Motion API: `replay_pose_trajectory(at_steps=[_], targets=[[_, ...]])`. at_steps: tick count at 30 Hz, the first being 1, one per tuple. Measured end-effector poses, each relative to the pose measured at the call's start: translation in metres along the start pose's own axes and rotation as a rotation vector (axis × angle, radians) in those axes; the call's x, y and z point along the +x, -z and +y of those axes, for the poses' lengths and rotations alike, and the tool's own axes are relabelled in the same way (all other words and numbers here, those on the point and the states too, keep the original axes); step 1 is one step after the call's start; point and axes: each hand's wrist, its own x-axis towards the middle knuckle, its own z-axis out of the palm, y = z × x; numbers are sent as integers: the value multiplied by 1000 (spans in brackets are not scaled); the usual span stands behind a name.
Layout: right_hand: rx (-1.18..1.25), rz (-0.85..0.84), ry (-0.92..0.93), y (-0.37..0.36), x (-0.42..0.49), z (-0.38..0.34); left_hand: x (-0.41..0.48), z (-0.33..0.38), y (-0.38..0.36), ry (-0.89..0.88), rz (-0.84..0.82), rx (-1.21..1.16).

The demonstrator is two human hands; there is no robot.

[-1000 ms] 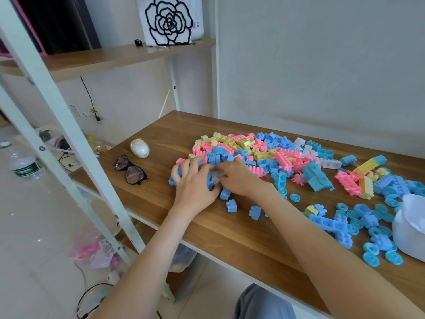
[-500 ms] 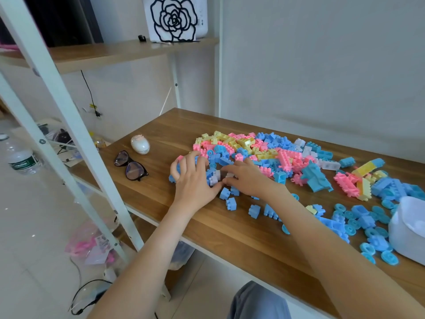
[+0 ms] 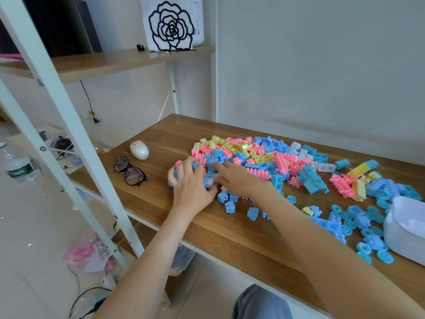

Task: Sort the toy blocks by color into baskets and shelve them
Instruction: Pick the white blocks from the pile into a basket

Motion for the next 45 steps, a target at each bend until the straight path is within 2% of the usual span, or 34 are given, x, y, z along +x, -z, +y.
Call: replay_pose_trajectory(at_steps=[3, 6, 13, 20, 26, 31, 36, 39, 42, 45], targets=[[-92, -42, 1, 0, 1, 0, 1, -1, -2, -15, -36, -20], [-80, -43, -12, 3, 3, 1, 1, -1, -3, -54, -34, -66], [-61, 95, -51, 4, 2, 7, 3, -1, 0, -44, -107, -147], [284, 235, -75, 17, -25, 17, 1, 1, 6, -15, -133, -119], [329, 261, -85, 30, -61, 29, 0, 4, 10, 16, -152, -49], [288, 284, -117, 39, -89, 43, 1, 17, 25, 113, -151, -156], [206, 324, -180, 51, -116, 58, 11, 58, 46, 40, -93, -287], [169, 383, -246, 63, -148, 77, 17, 104, 61, -17, -243, -535], [144, 479, -362, 80, -191, 101, 14, 156, 66, -81, -317, -486], [184, 537, -517, 96, -238, 125, 7, 204, 68, -107, -362, -561]])
